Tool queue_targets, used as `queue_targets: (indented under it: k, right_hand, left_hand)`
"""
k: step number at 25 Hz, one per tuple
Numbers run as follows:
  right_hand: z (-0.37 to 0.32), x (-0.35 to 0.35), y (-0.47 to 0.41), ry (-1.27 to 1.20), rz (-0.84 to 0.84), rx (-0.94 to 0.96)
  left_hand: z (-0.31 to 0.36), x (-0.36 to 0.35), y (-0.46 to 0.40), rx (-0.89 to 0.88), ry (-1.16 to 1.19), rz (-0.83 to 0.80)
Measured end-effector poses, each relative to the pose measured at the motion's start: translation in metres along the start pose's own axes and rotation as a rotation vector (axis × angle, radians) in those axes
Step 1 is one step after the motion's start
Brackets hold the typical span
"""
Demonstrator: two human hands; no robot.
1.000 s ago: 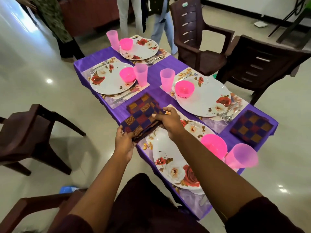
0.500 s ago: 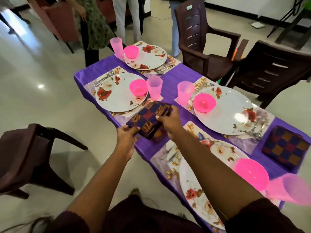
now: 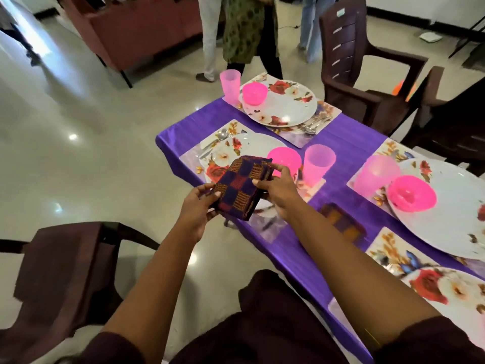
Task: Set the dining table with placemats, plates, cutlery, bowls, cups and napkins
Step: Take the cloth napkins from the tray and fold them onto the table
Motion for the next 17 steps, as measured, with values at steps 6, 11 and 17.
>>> queue_targets:
  k: [6,11,17]
  right_hand:
    - [-0.018,-0.097,-0.07,0.046,-0.054,-0.053]
    - [-0.026,-0.159,-0.144,0.061,-0.003,-0.085]
    - [-0.038,-0.21,-0.202,0.086,0.111,-0.114]
  left_hand:
    - [0.048,0.039,-0.102,-0.033,0.095,0.051]
    - [0.092,0.053,-0.191,-0.023,0.056,0.03]
    - [0.143,0.061,-0.277,-0.039,-0.121,0.018]
Point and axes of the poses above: each hand's wrist, its own y-axis away from the middle knuckle, its own x-axis out of the back of the hand, z = x × y, the point moved 8 cm from there along -y, towards the middle knuckle, and after that the axes turned 8 degrees about z, right-handed, at the moved point
